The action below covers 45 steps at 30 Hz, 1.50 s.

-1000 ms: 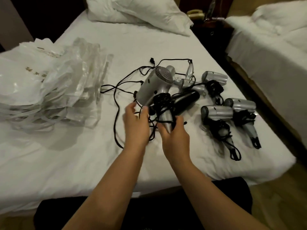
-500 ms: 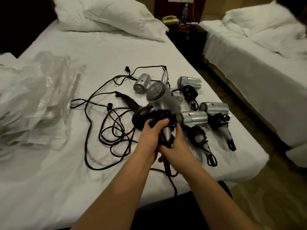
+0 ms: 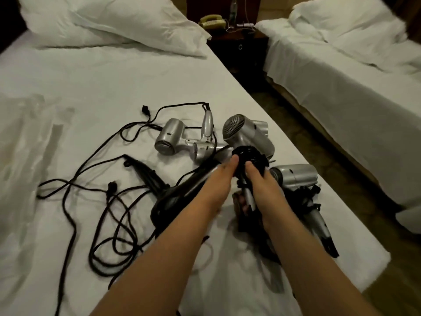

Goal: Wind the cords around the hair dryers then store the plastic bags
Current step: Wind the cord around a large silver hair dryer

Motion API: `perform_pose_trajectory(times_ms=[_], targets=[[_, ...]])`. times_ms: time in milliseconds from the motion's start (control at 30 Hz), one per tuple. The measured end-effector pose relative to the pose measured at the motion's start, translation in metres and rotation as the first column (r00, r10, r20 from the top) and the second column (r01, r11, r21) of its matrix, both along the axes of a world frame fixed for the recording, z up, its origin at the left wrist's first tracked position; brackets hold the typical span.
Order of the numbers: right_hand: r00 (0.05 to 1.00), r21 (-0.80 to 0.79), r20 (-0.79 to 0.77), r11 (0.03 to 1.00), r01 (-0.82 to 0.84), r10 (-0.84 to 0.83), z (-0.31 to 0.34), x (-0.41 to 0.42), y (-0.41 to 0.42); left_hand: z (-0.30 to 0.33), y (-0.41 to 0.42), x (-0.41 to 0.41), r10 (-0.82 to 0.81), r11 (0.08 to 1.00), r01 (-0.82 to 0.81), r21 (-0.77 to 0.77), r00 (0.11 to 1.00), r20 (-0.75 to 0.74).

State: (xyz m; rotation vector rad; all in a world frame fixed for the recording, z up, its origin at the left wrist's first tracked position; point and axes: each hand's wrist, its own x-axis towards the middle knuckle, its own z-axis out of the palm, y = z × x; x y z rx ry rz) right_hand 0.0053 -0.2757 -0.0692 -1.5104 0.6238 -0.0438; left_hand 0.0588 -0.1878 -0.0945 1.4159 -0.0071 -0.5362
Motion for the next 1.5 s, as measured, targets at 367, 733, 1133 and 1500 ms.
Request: perform_pose_trajectory(times_ms=[367, 733, 1133, 1500], targets=[[0.997, -0.211, -0.076, 0.977, -0.037, 0.022, -0.026, 0.048, -0.031, -0.051, -0.031, 0.08, -0.784, -0.131, -0.152, 0.98, 0.621, -0.009], [0.992, -0.366, -0.052, 0.922, -0.128, 0.117, -0.042, 0.077, -0.019, -0.052, 0.086, 0.139, -0.458, -0.135, -0.12, 0.983, 0.888, 0.046], [0.885, -0.552, -0.337, 0.694, -0.463, 0.322, -0.072, 0.13, 0.003, -0.063, 0.016, 0.096, 0.021, 0.871, -0.107, 0.48, 0.983, 0.18], [0.824, -0.78, -0.566, 0.34, -0.525, -0.026, -0.066, 0.162, -0.075, -0.071, -0.029, 0.108, 0.115, 0.896, -0.154, 0.416, 0.986, 0.117]])
